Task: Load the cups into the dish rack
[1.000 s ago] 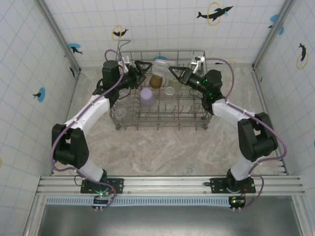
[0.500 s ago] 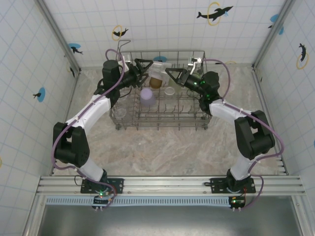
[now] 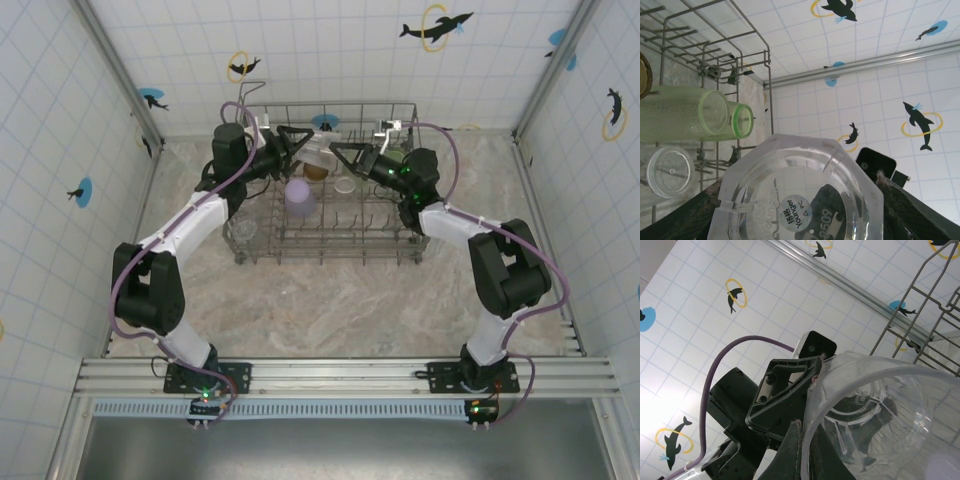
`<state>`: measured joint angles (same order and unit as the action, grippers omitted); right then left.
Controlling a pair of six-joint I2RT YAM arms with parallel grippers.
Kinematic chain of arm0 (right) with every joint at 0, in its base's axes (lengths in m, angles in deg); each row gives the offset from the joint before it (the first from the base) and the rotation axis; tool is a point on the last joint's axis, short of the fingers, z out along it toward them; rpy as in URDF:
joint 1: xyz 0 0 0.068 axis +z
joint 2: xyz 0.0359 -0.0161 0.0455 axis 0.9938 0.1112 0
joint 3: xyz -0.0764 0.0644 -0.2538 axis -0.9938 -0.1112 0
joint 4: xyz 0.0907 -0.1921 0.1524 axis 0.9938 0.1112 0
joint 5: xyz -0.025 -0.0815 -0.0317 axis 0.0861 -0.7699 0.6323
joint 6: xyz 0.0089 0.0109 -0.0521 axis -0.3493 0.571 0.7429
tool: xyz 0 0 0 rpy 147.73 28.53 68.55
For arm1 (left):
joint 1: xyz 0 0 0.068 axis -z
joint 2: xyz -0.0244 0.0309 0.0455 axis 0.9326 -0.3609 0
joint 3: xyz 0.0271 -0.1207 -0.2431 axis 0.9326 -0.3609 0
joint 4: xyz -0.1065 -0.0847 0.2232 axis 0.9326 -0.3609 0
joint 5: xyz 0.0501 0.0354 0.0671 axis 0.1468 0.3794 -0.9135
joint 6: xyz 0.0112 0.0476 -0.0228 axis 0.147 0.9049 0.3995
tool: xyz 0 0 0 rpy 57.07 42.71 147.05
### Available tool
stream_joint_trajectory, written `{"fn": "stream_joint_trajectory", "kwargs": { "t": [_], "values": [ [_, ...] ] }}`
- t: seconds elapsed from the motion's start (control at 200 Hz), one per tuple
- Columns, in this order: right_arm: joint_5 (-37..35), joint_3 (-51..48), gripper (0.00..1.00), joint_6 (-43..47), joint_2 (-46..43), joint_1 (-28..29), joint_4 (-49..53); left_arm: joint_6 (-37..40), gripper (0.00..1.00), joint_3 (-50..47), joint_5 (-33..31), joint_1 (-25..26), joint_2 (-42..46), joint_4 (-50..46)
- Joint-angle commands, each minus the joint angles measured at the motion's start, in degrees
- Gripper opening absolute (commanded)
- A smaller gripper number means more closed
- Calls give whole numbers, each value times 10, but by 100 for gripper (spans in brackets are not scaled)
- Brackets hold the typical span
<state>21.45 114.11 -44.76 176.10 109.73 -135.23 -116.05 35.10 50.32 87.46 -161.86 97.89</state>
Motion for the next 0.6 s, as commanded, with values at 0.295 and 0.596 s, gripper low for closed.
{"fn": "stream_joint_trajectory", "kwargs": {
  "t": [0.295, 0.596],
  "values": [
    [18, 24, 12, 26, -13, 3, -13, 11, 0, 6, 45, 4, -8, 36],
    [3, -14, 59, 82, -66, -13, 69, 207, 0, 110, -64, 4, 7, -174]
  ]
}}
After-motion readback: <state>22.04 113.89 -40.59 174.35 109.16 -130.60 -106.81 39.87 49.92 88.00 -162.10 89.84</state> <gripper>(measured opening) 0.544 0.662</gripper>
